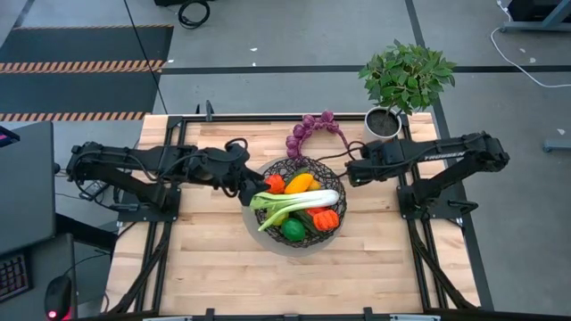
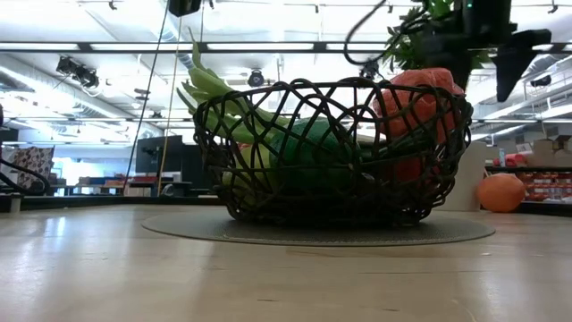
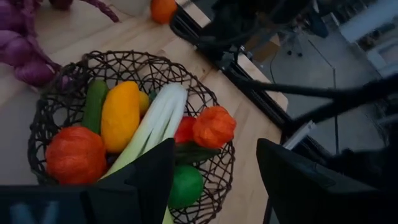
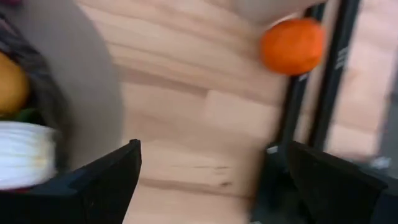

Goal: Build produce basket
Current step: Put the orange into the black wire basket

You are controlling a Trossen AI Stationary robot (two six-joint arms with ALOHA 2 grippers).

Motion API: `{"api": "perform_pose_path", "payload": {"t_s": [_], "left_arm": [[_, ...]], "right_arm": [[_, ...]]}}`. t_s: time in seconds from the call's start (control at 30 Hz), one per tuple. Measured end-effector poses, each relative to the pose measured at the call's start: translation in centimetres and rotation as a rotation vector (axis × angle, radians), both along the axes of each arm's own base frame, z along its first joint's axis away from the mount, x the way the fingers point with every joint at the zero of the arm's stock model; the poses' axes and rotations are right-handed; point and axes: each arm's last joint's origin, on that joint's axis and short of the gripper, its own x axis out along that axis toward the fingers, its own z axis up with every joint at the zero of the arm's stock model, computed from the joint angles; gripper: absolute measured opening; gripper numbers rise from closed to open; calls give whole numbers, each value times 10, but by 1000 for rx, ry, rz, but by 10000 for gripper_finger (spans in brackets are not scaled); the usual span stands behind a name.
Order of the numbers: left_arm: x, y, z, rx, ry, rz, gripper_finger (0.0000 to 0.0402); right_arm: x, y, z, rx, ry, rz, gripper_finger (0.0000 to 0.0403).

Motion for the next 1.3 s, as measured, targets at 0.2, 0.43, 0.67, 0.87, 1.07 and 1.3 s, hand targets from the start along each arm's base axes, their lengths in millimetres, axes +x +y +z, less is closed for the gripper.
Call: {"api": "perform_pose_path", "payload": {"t_s": [0.2,0.43,0.67,0.87,1.07,1.3], "left_arm": [[1,9,1,-27,-17,94,231],[2,17,2,-88,-41,155,231],[2,24,2,-101,-45,199,231],[2,28,2,-113,-55,255,231],[2,28,2,-174,-68,295,231],[2,29,2,-192,-73,309,231]], "right_arm": [[-5,-9,-10,-42,98,57,399],[-13,-12,-41,-65,183,54,396],[-16,-12,-63,-40,213,137,396],[-24,-16,-62,-112,220,201,396],[-42,-29,-69,-141,272,69,396],[-54,-43,-87,-154,256,-4,396]]}}
